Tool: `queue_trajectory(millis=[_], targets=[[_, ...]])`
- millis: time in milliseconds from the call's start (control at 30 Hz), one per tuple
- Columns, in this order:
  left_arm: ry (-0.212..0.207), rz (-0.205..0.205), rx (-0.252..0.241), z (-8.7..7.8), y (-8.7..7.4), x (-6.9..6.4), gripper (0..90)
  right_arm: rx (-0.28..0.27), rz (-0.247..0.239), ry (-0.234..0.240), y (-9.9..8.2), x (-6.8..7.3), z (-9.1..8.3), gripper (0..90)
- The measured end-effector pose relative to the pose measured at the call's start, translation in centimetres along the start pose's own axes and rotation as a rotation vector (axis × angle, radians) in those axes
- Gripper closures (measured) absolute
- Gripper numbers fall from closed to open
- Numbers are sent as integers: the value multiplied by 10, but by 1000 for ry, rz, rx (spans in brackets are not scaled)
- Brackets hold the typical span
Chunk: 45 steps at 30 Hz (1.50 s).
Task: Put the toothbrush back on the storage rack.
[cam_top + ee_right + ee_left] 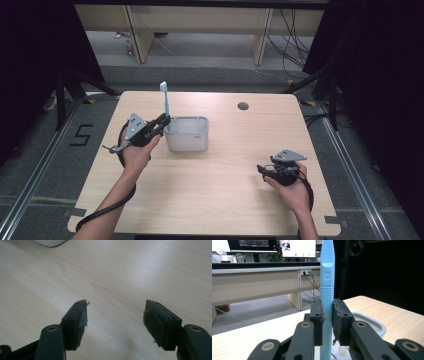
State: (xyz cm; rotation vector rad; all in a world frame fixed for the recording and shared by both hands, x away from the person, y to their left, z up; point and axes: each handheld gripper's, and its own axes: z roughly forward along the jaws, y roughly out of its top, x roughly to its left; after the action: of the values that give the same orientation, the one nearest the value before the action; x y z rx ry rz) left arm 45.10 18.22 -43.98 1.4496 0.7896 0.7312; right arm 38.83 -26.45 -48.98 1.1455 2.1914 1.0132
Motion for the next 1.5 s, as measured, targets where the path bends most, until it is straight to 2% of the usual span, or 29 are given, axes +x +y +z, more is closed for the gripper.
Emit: queue_trajectory(millis=[167, 433, 1500], targets=[[-3, 1, 3, 0, -1, -1, 787, 8, 22, 1, 0, 1, -1, 363], [-4, 9, 19, 0, -4, -1, 786, 10, 31, 3, 0, 2, -1, 362], [14, -5, 91, 2, -13, 1, 785, 12, 18, 2, 0, 1, 0, 362]])
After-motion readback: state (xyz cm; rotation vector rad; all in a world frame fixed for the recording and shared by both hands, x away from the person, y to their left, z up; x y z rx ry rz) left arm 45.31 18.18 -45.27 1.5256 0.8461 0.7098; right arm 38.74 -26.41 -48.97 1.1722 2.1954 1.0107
